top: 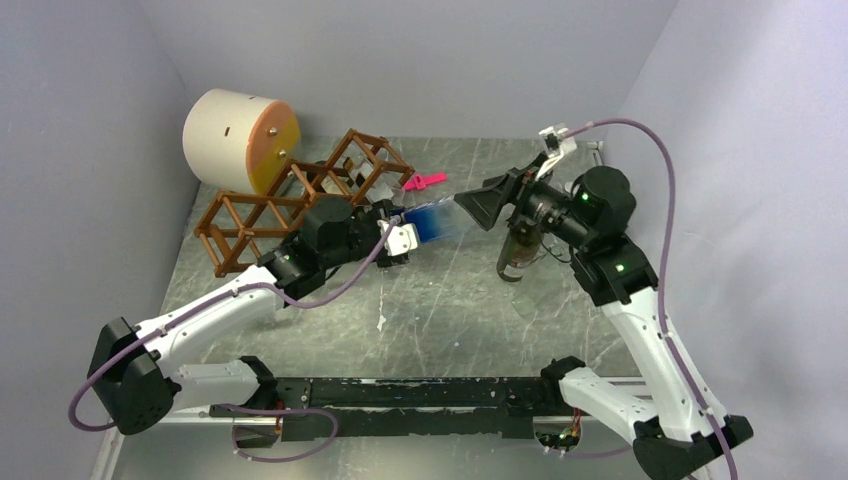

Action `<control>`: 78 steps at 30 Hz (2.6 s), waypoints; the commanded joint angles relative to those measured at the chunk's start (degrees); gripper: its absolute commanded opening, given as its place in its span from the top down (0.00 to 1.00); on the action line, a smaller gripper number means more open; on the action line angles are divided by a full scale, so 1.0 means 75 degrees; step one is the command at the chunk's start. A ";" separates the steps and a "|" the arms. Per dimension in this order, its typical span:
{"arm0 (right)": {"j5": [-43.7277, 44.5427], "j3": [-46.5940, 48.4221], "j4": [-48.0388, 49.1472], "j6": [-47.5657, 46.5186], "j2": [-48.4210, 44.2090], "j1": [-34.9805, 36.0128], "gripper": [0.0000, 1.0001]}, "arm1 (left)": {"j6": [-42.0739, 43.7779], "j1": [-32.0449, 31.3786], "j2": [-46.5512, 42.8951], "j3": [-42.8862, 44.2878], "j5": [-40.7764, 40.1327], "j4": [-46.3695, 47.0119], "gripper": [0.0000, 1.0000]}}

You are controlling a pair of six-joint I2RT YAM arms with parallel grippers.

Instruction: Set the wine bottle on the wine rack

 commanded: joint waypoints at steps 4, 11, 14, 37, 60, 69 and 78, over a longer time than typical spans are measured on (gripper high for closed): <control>0.0631 0.0872 -0.0329 -0.1049 -0.0453 -0.0017 0.10 | 0.2664 -0.0019 -0.0273 0.1055 -0.0560 0.1250 0.93; -0.0028 0.2147 -0.1346 -0.1813 0.0464 -0.0025 0.09 | 0.4668 -0.0045 -0.0141 0.1915 -0.0556 0.1312 0.93; -0.0279 0.2190 -0.1425 -0.2037 0.0577 -0.0013 0.09 | 0.5584 -0.0048 0.0079 0.2382 -0.0740 0.0711 0.93; -0.1367 0.1541 -0.2850 -0.3489 0.1085 0.0136 0.09 | 0.8516 -0.0044 -0.0065 0.2721 0.0439 -0.0240 0.93; 0.0852 0.1272 -0.2913 -0.3287 0.1262 0.1834 0.25 | 0.7649 -0.0045 0.0348 0.3270 0.0033 -0.0759 0.93; 0.1348 0.0903 -0.2689 -0.2979 0.0982 0.1839 0.46 | 0.6816 -0.0041 0.0798 0.4214 -0.0054 -0.1687 0.93; 0.1695 0.0919 -0.2277 -0.2608 0.0882 0.1846 0.94 | 0.6260 -0.0025 0.0815 0.4374 0.0079 -0.1754 0.93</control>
